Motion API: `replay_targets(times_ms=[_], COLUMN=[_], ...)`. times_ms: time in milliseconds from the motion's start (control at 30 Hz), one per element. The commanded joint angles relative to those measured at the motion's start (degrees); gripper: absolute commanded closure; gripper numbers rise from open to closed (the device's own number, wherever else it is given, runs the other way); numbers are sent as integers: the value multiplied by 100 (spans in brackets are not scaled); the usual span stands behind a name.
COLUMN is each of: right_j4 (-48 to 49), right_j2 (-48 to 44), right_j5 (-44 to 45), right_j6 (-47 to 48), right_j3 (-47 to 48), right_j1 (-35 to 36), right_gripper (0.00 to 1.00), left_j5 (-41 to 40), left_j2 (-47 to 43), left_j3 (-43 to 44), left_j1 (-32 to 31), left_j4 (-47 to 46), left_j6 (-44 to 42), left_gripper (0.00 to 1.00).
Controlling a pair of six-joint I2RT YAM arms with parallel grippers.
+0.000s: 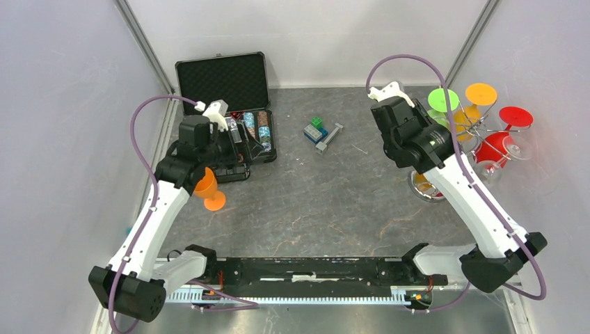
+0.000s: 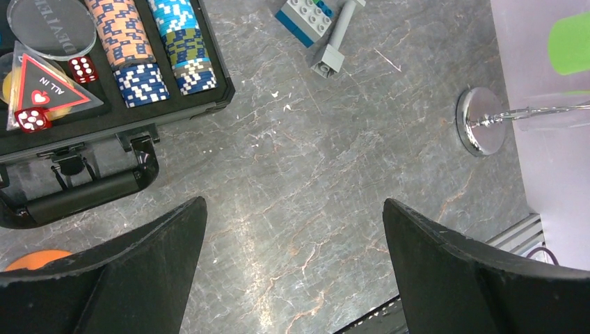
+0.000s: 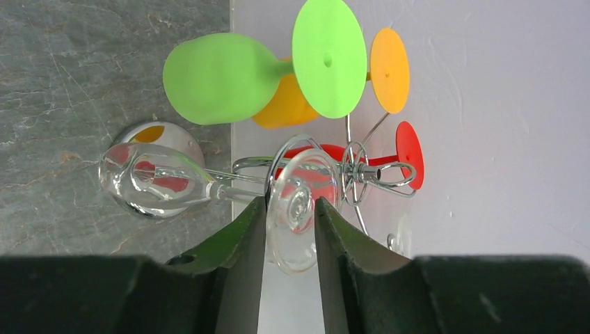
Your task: Take the wine glass off the wine glass rack
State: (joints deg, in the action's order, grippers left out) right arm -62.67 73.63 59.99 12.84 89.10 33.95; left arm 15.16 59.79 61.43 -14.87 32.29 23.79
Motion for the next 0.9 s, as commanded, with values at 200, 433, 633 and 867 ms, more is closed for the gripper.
replay_targets(times_ms=[200,433,633,867], right_j4=[105,229,222,207], right_j2=[-531,-498,-371,-327], right_j5=[-286,-163,-19,233], right_j6=[76,157,125,101], right_j3=[-198,-350,-316,-235], right_j1=[-12,-12,-12,-14], right_gripper=[70,78,98,100], left_j5=[-146,-136,-33,13], left_j2=[-14,-3,1,6], left_j3=[44,36,-16,-52], left_j1=[2,2,2,2], left_j4=[4,23,-21,-21], left_j6=[20,29,89,91], left_gripper=[0,0,0,0])
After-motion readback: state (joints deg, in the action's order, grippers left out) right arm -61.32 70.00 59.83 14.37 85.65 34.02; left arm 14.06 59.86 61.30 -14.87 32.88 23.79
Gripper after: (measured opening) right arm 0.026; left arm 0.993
